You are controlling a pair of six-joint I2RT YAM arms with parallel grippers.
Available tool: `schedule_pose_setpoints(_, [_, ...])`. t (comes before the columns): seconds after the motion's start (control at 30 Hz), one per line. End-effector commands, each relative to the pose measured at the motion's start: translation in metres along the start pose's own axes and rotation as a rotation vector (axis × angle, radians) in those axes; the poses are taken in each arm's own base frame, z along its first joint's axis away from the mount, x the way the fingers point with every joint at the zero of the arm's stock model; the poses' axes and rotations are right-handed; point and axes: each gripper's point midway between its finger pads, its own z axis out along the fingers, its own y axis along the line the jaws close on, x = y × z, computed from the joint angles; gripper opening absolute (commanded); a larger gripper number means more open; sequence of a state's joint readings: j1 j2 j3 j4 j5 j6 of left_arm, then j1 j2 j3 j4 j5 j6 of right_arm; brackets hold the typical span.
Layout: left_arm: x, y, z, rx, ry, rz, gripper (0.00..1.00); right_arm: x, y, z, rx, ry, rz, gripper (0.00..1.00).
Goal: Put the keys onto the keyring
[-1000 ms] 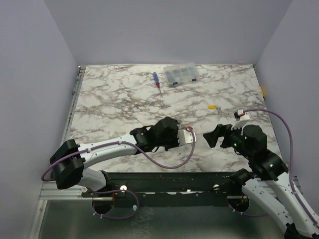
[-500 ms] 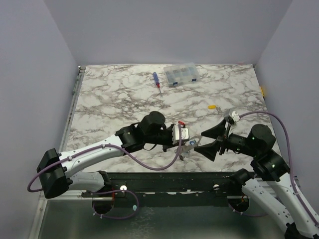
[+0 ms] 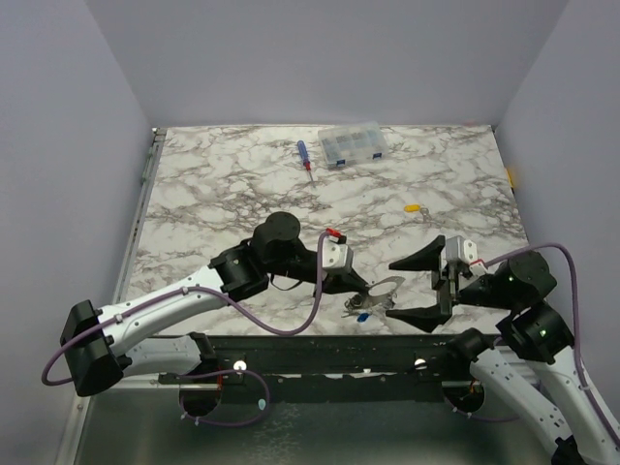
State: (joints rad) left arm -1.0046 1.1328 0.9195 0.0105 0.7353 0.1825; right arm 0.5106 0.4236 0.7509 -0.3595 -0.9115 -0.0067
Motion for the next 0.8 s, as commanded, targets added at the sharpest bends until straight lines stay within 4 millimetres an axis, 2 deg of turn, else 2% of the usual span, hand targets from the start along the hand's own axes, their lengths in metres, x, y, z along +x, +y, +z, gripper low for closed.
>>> schedule_pose_setpoints(0.0, [-0.023, -0.015, -0.003, 0.081, -0.099, 0.038, 0.00, -0.006, 0.000, 0.001, -0.034, -0.037, -0.168, 0.98])
schedule_pose_setpoints(0.17, [-0.032, -0.020, -0.007, 0.095, -0.151, 0.052, 0.00, -0.001, -0.009, 0.009, -0.056, -0.017, -0.190, 0.97])
schedule_pose_setpoints(0.37, [-0.035, -0.018, -0.011, 0.073, -0.182, 0.066, 0.00, 0.011, -0.012, 0.017, -0.098, 0.013, -0.162, 0.91])
schedule_pose_setpoints(0.77, [-0.038, -0.016, -0.014, 0.063, -0.204, 0.071, 0.00, 0.025, -0.011, 0.030, -0.221, 0.047, -0.075, 0.65])
